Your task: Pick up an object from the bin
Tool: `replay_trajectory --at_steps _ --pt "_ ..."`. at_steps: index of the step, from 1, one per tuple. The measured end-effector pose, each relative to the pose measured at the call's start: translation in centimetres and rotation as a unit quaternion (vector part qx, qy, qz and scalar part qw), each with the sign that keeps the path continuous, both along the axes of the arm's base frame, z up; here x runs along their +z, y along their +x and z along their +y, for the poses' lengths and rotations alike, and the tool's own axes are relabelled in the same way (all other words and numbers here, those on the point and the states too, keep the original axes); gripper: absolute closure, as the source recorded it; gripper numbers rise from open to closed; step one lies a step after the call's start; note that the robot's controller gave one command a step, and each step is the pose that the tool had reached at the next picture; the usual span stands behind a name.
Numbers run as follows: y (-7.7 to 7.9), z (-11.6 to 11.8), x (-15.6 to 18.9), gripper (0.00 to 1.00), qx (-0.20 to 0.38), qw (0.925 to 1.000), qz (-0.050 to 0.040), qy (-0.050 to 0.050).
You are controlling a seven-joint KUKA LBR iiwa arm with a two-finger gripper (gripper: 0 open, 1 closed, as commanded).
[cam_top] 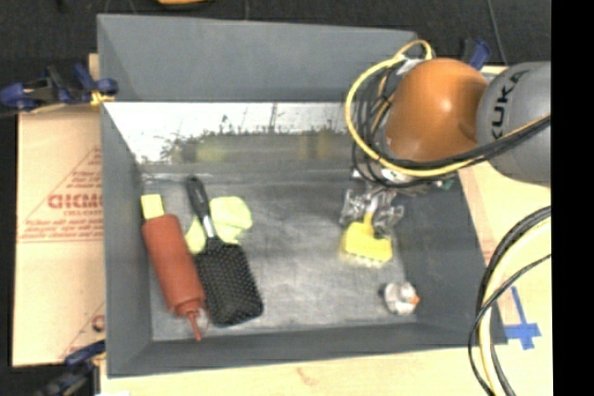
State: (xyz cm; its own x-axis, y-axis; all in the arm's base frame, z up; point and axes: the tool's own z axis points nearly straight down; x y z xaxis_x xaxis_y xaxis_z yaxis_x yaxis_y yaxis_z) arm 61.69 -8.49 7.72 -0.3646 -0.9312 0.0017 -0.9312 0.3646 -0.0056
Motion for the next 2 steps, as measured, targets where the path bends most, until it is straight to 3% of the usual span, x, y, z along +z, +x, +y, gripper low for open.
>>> replay_trajectory --at_steps 1,2 --pt "-0.8 0.5 0.1 1.00 0.038 0.9993 -0.0056 0.001" --pt "0.1 1.3 3.6 1.00 0.040 0.9992 0.0035 0.003"
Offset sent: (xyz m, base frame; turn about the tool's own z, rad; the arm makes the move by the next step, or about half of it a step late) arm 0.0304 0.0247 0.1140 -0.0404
